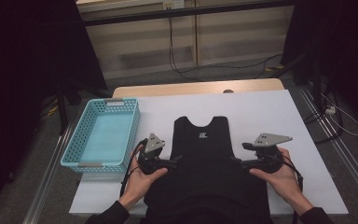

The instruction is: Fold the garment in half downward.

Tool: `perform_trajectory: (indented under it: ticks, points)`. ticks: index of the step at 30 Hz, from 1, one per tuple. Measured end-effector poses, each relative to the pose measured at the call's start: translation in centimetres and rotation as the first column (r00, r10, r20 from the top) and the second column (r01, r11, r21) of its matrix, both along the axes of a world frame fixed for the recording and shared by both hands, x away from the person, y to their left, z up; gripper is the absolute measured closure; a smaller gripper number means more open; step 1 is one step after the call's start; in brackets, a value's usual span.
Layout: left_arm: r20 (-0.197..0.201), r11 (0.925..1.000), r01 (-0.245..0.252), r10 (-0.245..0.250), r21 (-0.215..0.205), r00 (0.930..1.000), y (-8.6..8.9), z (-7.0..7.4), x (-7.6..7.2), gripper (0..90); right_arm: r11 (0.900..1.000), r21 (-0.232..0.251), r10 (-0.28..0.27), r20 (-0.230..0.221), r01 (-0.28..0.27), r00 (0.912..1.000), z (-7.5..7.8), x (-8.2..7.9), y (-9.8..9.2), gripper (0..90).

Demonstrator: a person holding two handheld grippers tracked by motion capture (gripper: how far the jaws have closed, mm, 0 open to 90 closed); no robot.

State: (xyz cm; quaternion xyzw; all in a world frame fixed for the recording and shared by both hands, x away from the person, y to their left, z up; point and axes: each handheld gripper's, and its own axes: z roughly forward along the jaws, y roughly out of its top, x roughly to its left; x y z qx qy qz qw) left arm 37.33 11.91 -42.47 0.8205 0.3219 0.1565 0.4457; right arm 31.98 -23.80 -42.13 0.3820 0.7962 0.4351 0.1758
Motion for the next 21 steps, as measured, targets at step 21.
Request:
perform_trajectory:
  ticks: [21]
  points:
    - [-0.033, 0.9939, -0.109, 0.110, 0.013, 0.9934, -2.1, -0.6, 8.3, 12.5, 0.998, -0.036, -0.051, -0.015, 0.050, 0.9986, -0.1, 8.7, 1.0, 44.3]
